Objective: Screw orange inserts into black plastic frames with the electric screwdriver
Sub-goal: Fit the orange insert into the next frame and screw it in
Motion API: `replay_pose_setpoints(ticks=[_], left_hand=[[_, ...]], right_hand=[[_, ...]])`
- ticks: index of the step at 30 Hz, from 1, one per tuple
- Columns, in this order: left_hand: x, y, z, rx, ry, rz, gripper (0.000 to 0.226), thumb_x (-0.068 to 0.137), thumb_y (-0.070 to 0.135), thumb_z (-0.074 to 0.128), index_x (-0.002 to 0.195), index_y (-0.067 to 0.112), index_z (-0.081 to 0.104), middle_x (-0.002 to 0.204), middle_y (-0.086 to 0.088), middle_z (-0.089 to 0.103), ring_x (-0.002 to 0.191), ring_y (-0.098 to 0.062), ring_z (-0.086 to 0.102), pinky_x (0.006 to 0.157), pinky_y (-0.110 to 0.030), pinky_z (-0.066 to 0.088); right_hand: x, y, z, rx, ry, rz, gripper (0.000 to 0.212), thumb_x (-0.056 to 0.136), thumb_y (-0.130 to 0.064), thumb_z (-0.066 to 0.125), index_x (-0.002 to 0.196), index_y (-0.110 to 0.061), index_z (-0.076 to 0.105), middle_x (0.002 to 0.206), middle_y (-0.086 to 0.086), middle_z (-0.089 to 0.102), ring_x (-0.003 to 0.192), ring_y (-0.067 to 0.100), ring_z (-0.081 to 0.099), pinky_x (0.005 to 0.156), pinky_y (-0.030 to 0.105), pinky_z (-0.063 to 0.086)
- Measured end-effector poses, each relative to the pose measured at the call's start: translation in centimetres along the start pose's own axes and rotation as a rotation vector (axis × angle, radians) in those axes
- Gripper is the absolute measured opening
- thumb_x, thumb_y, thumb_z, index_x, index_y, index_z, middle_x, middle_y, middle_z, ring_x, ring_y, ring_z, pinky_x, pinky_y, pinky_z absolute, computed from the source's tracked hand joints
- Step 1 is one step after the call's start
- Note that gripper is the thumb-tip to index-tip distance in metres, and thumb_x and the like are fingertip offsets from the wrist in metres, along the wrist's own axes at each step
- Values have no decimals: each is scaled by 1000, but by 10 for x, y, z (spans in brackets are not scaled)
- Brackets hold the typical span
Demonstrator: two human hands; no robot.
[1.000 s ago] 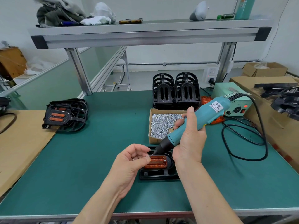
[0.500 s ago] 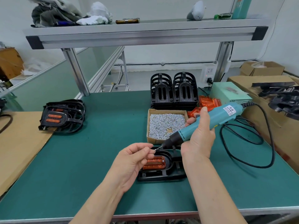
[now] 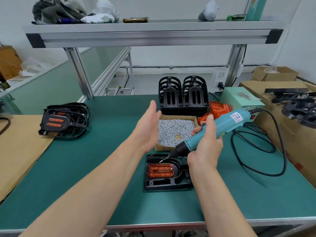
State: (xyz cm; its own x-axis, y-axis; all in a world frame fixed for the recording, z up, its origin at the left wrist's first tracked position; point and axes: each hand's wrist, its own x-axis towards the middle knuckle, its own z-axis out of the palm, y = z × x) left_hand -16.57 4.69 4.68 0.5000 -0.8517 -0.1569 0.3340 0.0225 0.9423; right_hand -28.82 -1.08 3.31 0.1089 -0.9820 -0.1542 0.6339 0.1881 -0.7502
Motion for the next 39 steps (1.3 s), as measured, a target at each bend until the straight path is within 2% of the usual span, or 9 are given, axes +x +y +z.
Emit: replay_pose_setpoints(ticks=[5,7,9,12,16,20,22,28,39], left_hand=[[-2,-13,-13,-41,34,83,66,106,52,22,159,15,8,167,-3,10,152,-16,10,122,-32,11],[-12,-20,-25,-125,17,70,58,107,43,33,157,16,22,162,-2,29,149,-15,26,124,-35,19],[-29,-30,-39,78,57,117,35,103,22,49,137,17,55,141,0,58,135,-12,49,115,-33,35],[-56,-52,-58,502,83,191,23,91,16,64,112,24,71,116,10,71,115,-2,61,98,-23,40],[-85,-73,-78,743,36,197,58,72,54,69,125,33,58,128,17,58,126,1,49,110,-25,35],[-90,-80,-88,1064,-58,151,112,58,68,76,152,39,22,150,26,25,140,10,22,112,-11,18],[-88,-84,-89,1102,-52,135,124,55,70,77,156,36,13,151,26,23,140,10,21,111,-9,16],[-89,-87,-87,1116,-15,165,127,54,75,73,156,38,8,151,28,30,140,6,26,114,-20,23],[-89,-87,-88,1133,-9,170,126,56,77,71,157,39,6,154,25,30,141,4,25,116,-23,24]], right_hand=[[-1,4,0,-18,-12,-2,22,93,-35,70,86,-17,59,55,-9,59,53,5,57,53,17,49],[-1,5,0,-23,-23,-5,22,93,-35,70,86,-18,59,55,-10,58,52,4,57,52,18,49],[-3,5,0,-25,-37,-9,21,93,-34,69,86,-19,58,55,-10,58,51,4,56,51,18,48],[-5,6,1,-36,-50,-28,19,93,-32,70,88,-19,57,55,-10,58,52,6,55,53,20,47],[-9,11,6,-57,-80,-45,22,93,-30,71,93,-14,56,56,-5,57,52,10,52,54,22,46],[-16,20,14,-87,-122,-112,22,93,-25,72,88,-12,55,54,-2,56,51,11,52,54,22,47],[-22,25,19,-94,-161,-133,23,93,-23,73,84,-13,54,53,-2,56,49,11,51,54,22,47],[-33,38,22,-122,-312,-213,23,91,-20,72,78,-18,54,53,-6,57,49,7,54,55,19,49],[-35,43,22,-148,-345,-225,20,90,-21,72,77,-21,57,52,-7,56,47,5,53,51,17,47]])
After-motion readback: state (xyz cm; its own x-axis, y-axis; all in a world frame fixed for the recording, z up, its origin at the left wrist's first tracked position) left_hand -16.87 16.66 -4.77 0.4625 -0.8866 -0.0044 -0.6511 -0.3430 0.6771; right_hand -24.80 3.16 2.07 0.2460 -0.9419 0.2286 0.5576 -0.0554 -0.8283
